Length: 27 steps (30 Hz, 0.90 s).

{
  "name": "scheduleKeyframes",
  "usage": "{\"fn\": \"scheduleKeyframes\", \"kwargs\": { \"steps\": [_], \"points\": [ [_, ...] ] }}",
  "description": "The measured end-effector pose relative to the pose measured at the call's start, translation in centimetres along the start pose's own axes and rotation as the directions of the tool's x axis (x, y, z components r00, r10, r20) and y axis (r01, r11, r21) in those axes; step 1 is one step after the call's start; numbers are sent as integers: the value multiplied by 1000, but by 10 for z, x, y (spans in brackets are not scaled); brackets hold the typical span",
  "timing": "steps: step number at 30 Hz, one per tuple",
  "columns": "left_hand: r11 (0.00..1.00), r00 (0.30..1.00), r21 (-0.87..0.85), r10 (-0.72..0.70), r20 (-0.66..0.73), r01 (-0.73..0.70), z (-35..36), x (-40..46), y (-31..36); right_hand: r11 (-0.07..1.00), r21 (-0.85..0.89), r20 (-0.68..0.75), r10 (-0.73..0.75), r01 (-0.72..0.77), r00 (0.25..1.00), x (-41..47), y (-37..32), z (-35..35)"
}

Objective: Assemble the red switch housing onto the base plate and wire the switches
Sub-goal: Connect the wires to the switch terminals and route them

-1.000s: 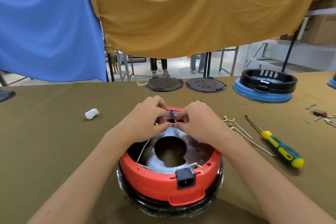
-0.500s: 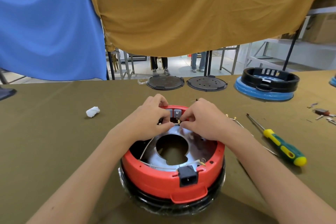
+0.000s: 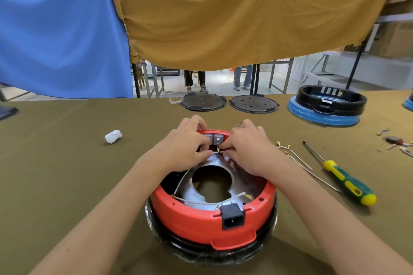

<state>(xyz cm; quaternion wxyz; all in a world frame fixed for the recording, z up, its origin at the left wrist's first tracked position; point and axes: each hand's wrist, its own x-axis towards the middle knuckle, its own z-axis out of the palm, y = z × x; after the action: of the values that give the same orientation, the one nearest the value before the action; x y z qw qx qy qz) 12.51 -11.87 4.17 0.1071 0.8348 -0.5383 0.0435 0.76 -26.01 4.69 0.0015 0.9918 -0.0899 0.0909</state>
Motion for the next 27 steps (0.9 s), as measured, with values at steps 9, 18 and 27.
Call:
{"fn": "scheduleKeyframes", "kwargs": {
  "steps": [9,18,27],
  "points": [
    [999,998,22,-47,29,46,2,6,-2,996,-82,-11,-21,20,1000,2,0,2],
    [997,998,55,-58,18,57,6,9,-6,991,-127,4,-36,36,999,6,0,3],
    [997,999,63,-42,-9,42,7,10,-6,992,-121,-7,-39,38,999,5,1,4]
  ]
}}
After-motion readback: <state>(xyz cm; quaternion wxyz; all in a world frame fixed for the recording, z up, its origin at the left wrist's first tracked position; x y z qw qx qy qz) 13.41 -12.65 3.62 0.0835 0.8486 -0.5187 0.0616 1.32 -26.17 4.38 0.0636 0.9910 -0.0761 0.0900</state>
